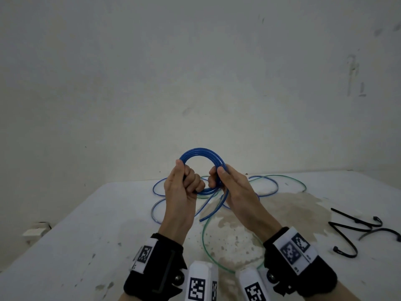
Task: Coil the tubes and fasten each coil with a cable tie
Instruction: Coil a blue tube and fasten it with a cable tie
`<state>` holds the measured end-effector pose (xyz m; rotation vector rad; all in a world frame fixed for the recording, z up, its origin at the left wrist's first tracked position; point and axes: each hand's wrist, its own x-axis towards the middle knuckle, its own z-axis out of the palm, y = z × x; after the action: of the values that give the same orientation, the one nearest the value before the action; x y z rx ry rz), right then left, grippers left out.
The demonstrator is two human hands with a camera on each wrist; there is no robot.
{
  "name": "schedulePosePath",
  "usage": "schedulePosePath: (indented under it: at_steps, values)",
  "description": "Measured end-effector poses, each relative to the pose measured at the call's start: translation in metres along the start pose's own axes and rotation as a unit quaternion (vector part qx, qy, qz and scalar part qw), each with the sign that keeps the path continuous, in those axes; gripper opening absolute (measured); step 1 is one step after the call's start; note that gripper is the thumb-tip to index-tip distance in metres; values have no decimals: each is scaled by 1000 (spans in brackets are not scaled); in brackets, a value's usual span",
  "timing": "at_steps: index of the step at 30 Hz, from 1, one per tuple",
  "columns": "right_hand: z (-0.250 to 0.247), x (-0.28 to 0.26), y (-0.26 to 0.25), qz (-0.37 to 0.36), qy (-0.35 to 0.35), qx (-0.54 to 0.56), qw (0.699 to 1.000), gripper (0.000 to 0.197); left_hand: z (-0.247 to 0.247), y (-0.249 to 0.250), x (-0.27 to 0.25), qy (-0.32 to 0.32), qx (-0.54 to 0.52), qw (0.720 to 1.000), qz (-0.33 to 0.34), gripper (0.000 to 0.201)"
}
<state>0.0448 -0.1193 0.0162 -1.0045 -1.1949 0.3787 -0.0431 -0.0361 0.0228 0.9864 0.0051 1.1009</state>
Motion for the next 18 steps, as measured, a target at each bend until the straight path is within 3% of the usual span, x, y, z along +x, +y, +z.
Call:
schedulePosePath:
  at_steps: [4, 7, 11, 14, 18]
  values:
    - [-12, 10, 0, 18, -10, -42, 999, 30, -10, -1, -2, -51, 31, 998, -37, 34]
    - [-31, 15, -10, 51, -77, -74, 993, 27, -17, 13, 0, -116, 68, 984, -116, 28]
    - [-43, 17, -28, 98, -164, -130, 973, 22, -13, 29, 8, -201, 136, 952, -185, 41]
    - [-43, 19, -36, 116, -194, -122, 967, 21, -6, 32, 10, -208, 127, 947, -208, 43]
    - [-44, 17, -39, 135, -169, -5, 976, 29, 5, 28, 5, -161, 90, 964, -193, 43]
